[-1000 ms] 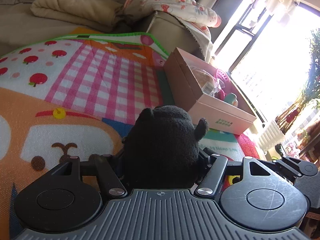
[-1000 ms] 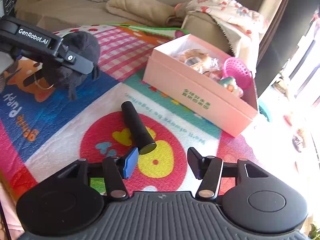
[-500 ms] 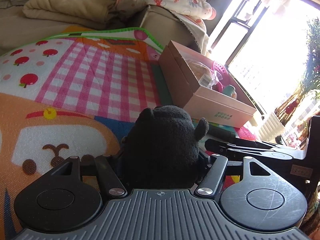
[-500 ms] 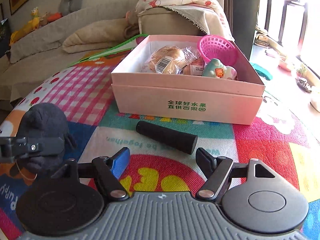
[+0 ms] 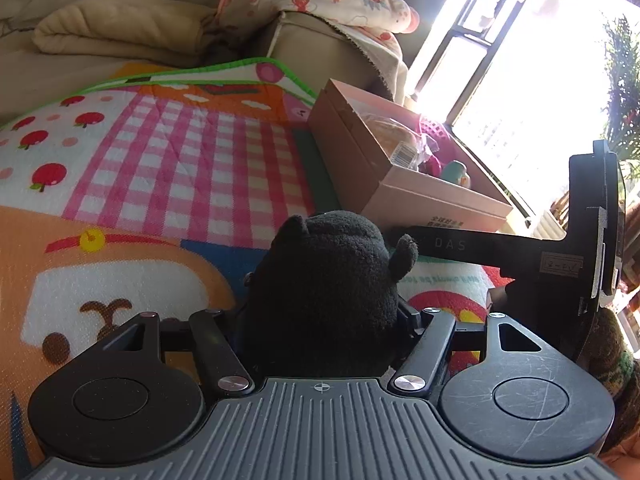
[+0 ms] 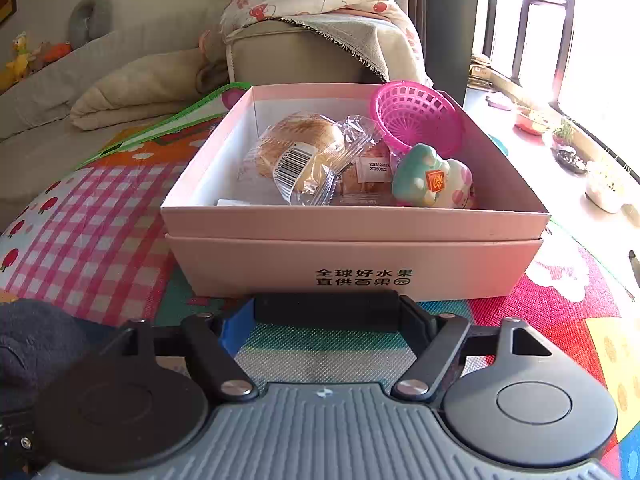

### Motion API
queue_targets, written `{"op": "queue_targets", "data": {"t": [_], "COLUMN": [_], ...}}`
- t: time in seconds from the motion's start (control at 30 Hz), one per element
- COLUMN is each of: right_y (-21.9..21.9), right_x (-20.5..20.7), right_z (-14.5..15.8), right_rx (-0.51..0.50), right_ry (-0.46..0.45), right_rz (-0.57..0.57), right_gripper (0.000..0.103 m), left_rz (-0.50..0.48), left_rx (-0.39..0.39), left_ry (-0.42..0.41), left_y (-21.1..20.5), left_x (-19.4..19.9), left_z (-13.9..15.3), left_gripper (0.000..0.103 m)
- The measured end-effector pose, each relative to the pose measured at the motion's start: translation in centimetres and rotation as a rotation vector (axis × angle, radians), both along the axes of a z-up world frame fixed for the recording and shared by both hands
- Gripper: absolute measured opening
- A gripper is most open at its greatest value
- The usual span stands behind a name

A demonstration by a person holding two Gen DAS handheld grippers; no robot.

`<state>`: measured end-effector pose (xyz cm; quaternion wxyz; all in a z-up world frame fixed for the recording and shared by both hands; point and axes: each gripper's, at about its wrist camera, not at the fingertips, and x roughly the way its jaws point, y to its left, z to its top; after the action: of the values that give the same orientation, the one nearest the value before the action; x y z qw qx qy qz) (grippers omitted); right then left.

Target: Organize objects

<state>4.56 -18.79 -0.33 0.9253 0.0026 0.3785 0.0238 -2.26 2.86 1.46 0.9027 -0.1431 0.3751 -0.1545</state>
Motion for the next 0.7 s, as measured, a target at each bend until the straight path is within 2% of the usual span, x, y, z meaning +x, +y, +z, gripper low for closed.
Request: {"op": "queue_targets", "data": {"t": [0.13,0.33,0.47,0.6,0.7], "right_y": [-0.5,-2.6,-4.7,-6.6,-7.8], "right_x": [-1.2,-6.3,-9.5,-11.5,-11.7], "right_z": [0.8,2.7,3.8,4.9,5.3], "right_rx": [0.010,-0.003,-0.002,0.018,0.063], "right_ry": [-0.002,-0.043,-0.077,-0.140,-0.169], "right_rz": [0.043,0.144,0.147,0.104,0.079], "right_gripper": [0.075,0.075,0.075,0.075,0.075], "left_rz": [0.002,0.001,-0.024,-0.069,-0.105], "left_rx": [0.014,0.039,0.037,-0.031,-0.075], "left_ry": [0.005,0.017,0.024,-0.043,-0.157], "left_y": [-0.2,-0.7,-1.5,-2.3,-3.5], "left_x": [0.0,-0.2,-0.3,0.3,1.9], "left_z": [0.1,0.3,0.8,3.4,7.5], "left_gripper": [0.071,0.071,0.071,0.071,0.071]}}
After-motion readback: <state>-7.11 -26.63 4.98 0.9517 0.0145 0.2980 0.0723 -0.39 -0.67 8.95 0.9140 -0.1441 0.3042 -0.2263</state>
